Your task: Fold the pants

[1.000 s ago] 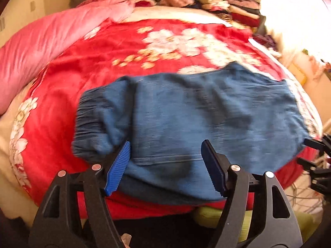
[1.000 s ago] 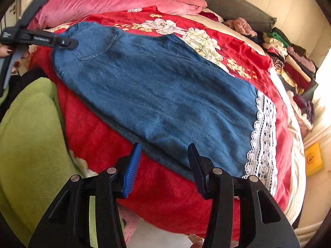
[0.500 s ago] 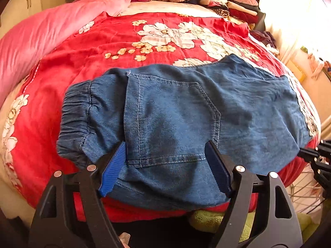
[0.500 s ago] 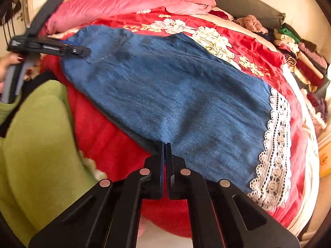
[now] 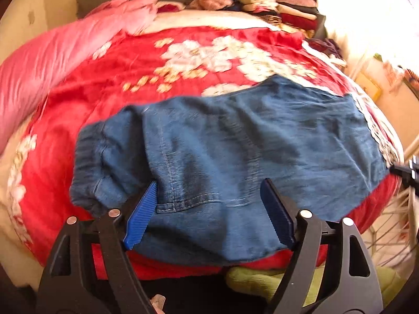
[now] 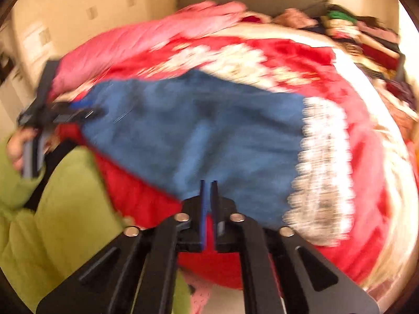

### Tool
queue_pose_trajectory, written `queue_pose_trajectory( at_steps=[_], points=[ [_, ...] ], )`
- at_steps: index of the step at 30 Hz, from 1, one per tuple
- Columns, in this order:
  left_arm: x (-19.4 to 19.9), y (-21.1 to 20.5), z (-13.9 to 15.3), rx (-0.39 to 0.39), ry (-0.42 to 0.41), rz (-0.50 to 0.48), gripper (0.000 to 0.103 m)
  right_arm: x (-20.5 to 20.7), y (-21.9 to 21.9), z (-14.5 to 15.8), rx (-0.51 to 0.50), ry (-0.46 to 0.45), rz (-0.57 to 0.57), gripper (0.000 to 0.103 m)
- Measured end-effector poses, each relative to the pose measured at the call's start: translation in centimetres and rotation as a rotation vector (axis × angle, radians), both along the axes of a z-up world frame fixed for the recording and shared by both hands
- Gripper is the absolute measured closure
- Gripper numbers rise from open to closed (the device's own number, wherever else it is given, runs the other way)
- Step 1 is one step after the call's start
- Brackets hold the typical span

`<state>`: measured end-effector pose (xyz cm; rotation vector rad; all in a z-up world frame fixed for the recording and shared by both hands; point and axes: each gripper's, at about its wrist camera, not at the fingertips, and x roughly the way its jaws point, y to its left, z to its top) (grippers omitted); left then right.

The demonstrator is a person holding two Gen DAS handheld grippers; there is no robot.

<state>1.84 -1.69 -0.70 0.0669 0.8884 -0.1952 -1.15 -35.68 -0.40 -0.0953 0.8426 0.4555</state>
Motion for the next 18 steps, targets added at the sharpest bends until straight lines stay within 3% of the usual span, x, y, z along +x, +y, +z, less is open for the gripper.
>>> queue_pose_trajectory(
  at_steps=[3,7,10,14,18],
  points=[
    [0.3,-0.9,-0.6,0.046,0.006,-0.011,0.027,1.1,-1.5,-0.9,-0.038,0.034,-0.096,0.085],
    [1.3,0.0,-2.4,0.109,0.039,0.041,0.027,1.9,-3.9,-4.7,-0.108,0.157,-0.179,0.082],
    [1.5,0.5,-2.8,0.094,0.045,0.047,0.027,1.4,-4.4,-4.7,-0.059,0.139,-0.176,0.082],
    [1.1,0.0,-1.0,0.054,0.007,0.017,0.027,1.2,-4.0,-3.5,-0.033,0.141,-0.131,0.066],
    [1.6,-1.5,1.5,0.059,-0.045,-0.031,0.027,1.8,-3.8,-1.5,0.005,0.085,-0.125,0.065]
  ],
)
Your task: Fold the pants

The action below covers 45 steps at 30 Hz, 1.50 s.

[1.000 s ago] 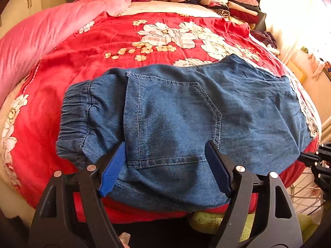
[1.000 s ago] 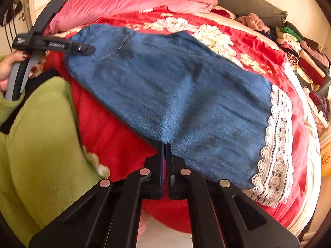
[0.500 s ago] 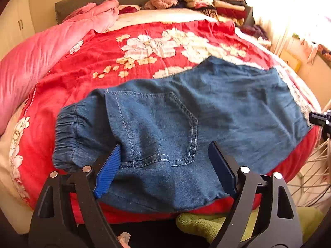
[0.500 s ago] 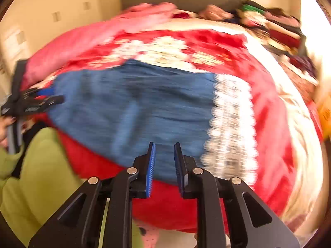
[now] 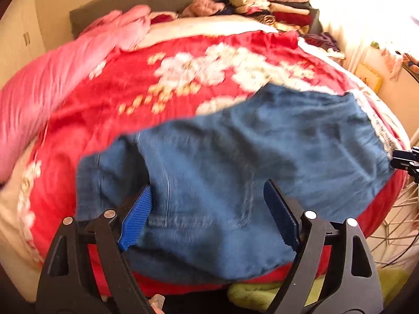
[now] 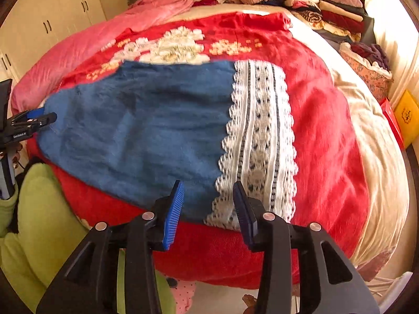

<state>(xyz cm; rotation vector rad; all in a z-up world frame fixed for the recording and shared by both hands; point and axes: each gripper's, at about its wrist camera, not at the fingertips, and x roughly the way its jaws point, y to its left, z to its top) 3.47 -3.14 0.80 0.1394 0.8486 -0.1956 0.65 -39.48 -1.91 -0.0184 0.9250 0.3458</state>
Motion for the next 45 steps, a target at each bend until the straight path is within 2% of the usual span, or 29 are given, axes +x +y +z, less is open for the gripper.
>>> queue_pose_trajectory(
  at_steps=[5,8,10,15,20,28,30,32,34,38,42,45],
  points=[
    [2.6,-2.1,2.1,-0.011,-0.022,-0.053,0.027,1.8,0.9,1.5,-0.003,-0.049,0.026,0.065],
    [4.3,-3.5,2.9,-0.014,-0.036,-0.089,0.027,3.5,1.4,2.3,-0.011,-0.077,0.026,0.05],
    [5.8,-4.7,3.1,-0.023,-0.025,-0.12,0.027,4.5,1.9,2.7,-0.024,-0.095,0.029,0.049],
    [9.6,-7.3,1.8,-0.002,0.034,-0.159,0.027,6.5,1.9,3.1,-0.023,-0.126,0.018,0.042],
    [12.8,-8.6,-0.5,0.001,0.092,-0.156,0.027,8.0,1.2,1.9,-0.042,-0.093,-0.002,0.039],
    [15.7,-10.3,-3.3,-0.084,0.167,-0.212,0.027,8.5,-0.5,-1.9,-0.04,-0.01,-0.062,0.039],
    [15.8,-10.9,-4.0,-0.098,0.186,-0.23,0.045,8.3,-0.4,-2.0,-0.046,-0.021,-0.065,0.039],
    [15.7,-11.1,-4.1,-0.108,0.19,-0.238,0.079,8.2,-0.2,-2.2,-0.054,-0.026,-0.068,0.038],
    [15.5,-11.1,-3.3,-0.115,0.163,-0.239,0.095,8.2,-0.2,-2.3,-0.053,-0.027,-0.074,0.038],
    [15.3,-10.0,-1.5,-0.174,0.084,-0.235,0.096,8.1,0.0,-2.5,-0.064,-0.036,-0.078,0.038],
    [16.3,-10.0,-3.8,-0.137,0.14,-0.203,0.096,8.4,0.3,-2.3,-0.087,-0.018,-0.059,0.035],
    [16.0,-9.8,-4.5,-0.145,0.143,-0.205,0.096,9.0,-0.7,-1.0,-0.014,-0.018,-0.078,0.036]
  ],
)
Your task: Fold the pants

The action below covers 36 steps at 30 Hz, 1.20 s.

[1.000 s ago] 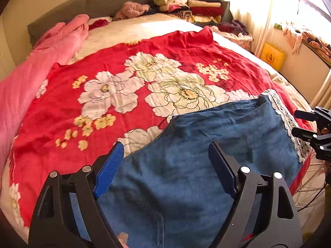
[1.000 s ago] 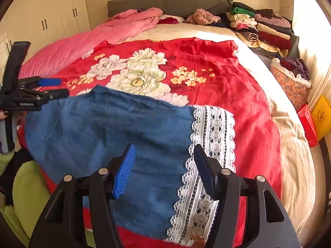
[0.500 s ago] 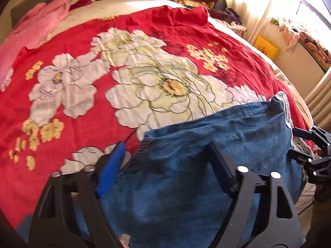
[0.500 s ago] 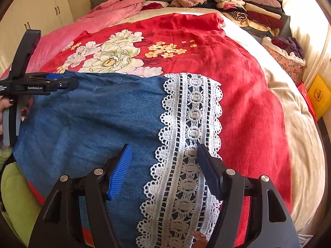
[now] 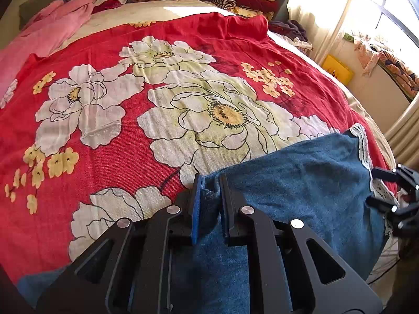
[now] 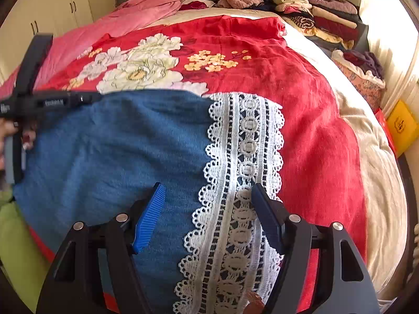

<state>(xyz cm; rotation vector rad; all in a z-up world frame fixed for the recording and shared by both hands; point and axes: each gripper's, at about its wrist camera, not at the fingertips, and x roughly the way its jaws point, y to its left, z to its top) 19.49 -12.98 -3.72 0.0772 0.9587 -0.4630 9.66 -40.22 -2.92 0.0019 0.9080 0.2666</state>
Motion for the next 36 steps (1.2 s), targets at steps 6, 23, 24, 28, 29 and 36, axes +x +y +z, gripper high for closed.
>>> queue_pose_trajectory(
  at_steps=[6,23,24,28,29,36],
  points=[
    [-0.2,0.2,0.2,0.003,-0.005,-0.013,0.096,4.7,-4.3,1.2,0.119,0.013,-0.156,0.036],
    [-0.8,-0.2,1.4,0.026,-0.065,0.024,0.097,6.1,-4.5,2.8,0.16,-0.101,-0.061,0.086],
    [-0.7,-0.3,1.3,0.033,-0.068,0.027,0.097,6.5,-4.3,2.7,0.135,-0.096,-0.061,0.086],
    [-0.3,-0.4,0.2,0.067,-0.058,0.04,0.092,8.0,-2.9,-0.2,0.002,-0.033,-0.064,0.085],
    [-0.3,-0.4,0.0,0.07,-0.058,0.041,0.089,8.2,-2.9,-0.8,-0.007,-0.021,-0.072,0.083],
    [-1.0,2.0,1.9,0.039,-0.091,0.092,0.067,6.4,-4.0,1.0,-0.067,-0.089,-0.151,0.053]
  ],
)
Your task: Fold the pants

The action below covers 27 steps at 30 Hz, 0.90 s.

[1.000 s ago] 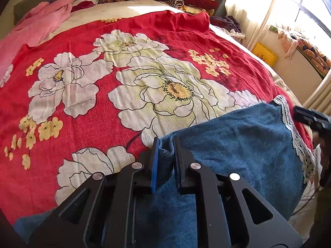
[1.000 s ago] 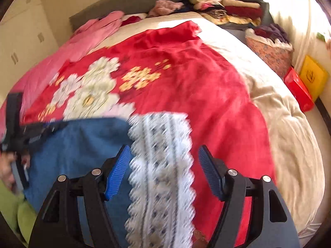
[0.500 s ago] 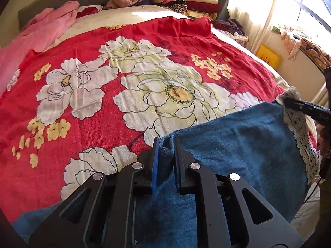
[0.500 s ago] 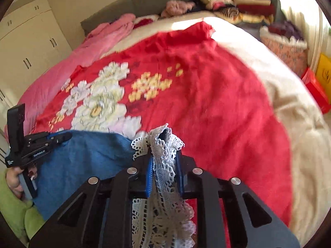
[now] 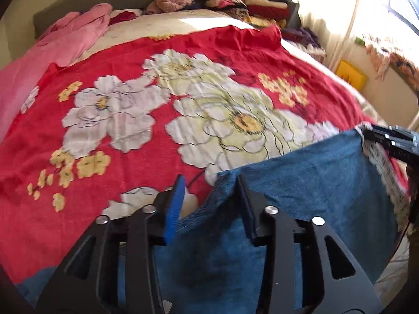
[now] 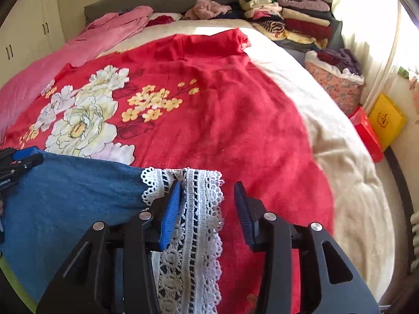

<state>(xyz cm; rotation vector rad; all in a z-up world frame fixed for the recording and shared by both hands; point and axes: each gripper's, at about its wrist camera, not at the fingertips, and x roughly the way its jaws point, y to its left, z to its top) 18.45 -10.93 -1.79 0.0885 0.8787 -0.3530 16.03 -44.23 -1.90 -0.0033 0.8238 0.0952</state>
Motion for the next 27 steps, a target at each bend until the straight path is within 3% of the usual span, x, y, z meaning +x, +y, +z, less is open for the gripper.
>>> queue_pose_trajectory(
  at_steps=[2,4,9,11,13,18,24,27],
  points=[
    [-0.8,2.0,1.6,0.004,-0.056,0.06,0.059,-1.6,-0.7,1.3,0.002,-0.042,-0.02,0.043],
    [-1.6,4.1,2.6,0.01,-0.077,0.111,0.055,-3.5,-1.2,2.4,0.018,-0.078,-0.028,0.039],
    [-5.1,8.1,3.3,-0.039,-0.045,0.182,0.047,-8.0,-0.7,3.1,0.044,-0.104,-0.007,0.034],
    [-7.0,8.6,2.8,-0.065,-0.023,0.173,0.038,-9.4,0.4,2.9,0.038,-0.099,0.022,0.034],
    [-8.0,8.4,2.0,-0.049,-0.007,0.165,0.036,-10.5,2.1,2.3,0.036,-0.083,0.065,0.034],
    [-8.4,8.8,-0.8,0.107,0.05,0.214,0.03,-11.8,6.7,0.7,0.017,-0.037,0.17,0.033],
    [-8.6,10.3,-1.1,0.087,0.052,0.216,0.03,-11.3,7.1,-1.9,-0.053,0.074,0.116,0.033],
    [-8.6,10.3,-1.3,0.082,0.059,0.214,0.03,-10.9,5.6,-3.1,0.001,0.111,0.086,0.033]
  ],
)
